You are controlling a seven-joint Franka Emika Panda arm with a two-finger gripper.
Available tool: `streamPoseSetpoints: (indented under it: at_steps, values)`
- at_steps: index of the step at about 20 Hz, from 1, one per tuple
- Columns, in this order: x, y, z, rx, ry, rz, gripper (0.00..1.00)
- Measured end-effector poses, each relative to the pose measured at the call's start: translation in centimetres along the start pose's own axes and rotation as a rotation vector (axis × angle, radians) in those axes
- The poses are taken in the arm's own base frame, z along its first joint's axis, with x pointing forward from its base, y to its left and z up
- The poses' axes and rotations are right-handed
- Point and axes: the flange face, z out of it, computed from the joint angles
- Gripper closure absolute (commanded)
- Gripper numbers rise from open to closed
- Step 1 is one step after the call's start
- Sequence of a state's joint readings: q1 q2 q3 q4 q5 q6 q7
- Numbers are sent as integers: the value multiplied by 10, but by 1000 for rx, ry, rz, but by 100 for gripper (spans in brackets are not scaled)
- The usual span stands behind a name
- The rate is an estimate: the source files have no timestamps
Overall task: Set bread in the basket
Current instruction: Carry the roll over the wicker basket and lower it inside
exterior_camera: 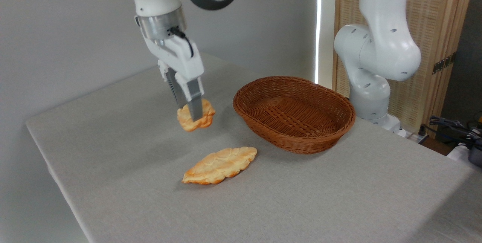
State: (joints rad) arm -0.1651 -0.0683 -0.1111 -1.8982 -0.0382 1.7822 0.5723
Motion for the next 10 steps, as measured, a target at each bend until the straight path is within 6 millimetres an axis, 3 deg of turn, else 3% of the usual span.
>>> streamPoseSetpoints:
  at_steps: [4, 10]
  values:
    - [-10, 16, -7, -28, -55, -22, 32]
    - [-31, 36, -10, -60, -124, -18, 21]
